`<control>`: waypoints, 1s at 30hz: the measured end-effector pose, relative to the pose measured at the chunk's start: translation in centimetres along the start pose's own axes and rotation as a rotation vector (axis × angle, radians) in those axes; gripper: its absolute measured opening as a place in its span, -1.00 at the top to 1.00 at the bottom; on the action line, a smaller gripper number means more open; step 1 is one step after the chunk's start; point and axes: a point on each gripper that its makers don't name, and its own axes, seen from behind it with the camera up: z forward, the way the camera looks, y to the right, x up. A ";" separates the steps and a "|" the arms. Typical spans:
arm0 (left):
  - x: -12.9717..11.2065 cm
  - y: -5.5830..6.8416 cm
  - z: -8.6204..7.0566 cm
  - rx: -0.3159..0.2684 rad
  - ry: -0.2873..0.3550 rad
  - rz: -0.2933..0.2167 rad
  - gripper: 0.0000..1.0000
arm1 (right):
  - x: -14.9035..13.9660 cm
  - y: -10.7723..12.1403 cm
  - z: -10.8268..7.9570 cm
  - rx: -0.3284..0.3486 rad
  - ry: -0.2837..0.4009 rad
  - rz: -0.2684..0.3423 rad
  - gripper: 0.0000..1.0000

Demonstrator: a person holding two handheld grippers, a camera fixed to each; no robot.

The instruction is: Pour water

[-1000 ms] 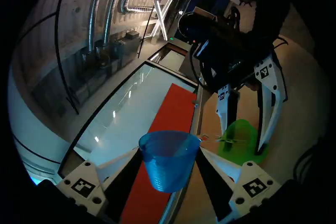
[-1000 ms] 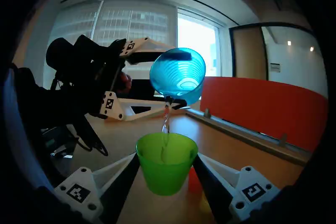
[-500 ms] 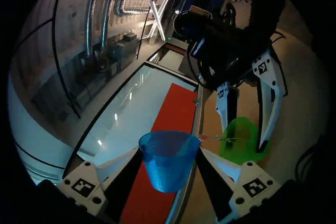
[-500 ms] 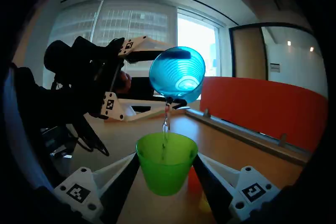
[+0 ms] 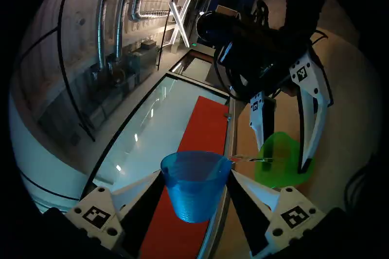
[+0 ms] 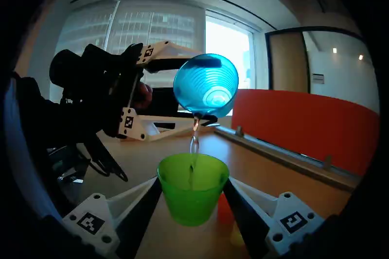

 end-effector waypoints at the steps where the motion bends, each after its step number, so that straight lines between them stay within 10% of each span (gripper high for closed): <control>1: 0.0 0.0 0.0 0.000 0.000 0.002 -0.71 | 0.0 0.0 0.0 0.000 0.000 0.000 -0.79; 30: 0.8 -0.4 0.1 0.001 0.011 0.099 -0.71 | 0.1 0.2 -0.2 -0.005 0.002 -0.008 -0.79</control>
